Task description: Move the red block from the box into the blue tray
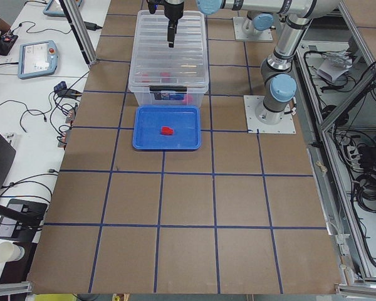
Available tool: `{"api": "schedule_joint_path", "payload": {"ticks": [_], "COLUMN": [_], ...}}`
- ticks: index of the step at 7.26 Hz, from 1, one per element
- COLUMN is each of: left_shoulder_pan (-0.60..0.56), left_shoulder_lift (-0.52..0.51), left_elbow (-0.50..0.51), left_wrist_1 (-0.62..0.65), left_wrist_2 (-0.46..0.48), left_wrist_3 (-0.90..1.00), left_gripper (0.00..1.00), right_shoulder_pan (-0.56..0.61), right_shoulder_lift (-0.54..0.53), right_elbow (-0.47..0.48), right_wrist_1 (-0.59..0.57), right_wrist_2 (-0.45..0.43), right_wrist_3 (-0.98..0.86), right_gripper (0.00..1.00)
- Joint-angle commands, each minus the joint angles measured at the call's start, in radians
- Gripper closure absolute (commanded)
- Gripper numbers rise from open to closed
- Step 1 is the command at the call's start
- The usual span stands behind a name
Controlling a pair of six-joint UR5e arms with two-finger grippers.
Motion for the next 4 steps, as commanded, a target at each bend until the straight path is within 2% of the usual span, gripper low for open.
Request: {"api": "schedule_joint_path", "payload": {"ticks": [1, 4], "left_shoulder_pan": [-0.003, -0.003], "left_shoulder_lift": [0.008, 0.019], "left_elbow": [0.001, -0.003], "left_wrist_1": [-0.002, -0.008], "left_wrist_2": [0.002, 0.007], "left_wrist_3": [0.001, 0.015], "left_gripper": [0.0, 0.0], "right_shoulder_pan": [-0.007, -0.012], "right_shoulder_lift": [0.001, 0.0], "right_elbow": [0.004, 0.006], "right_wrist_1": [0.009, -0.003], "right_wrist_2": [0.01, -0.004], "right_wrist_3": [-0.013, 0.003], "right_gripper": [0.0, 0.0]}}
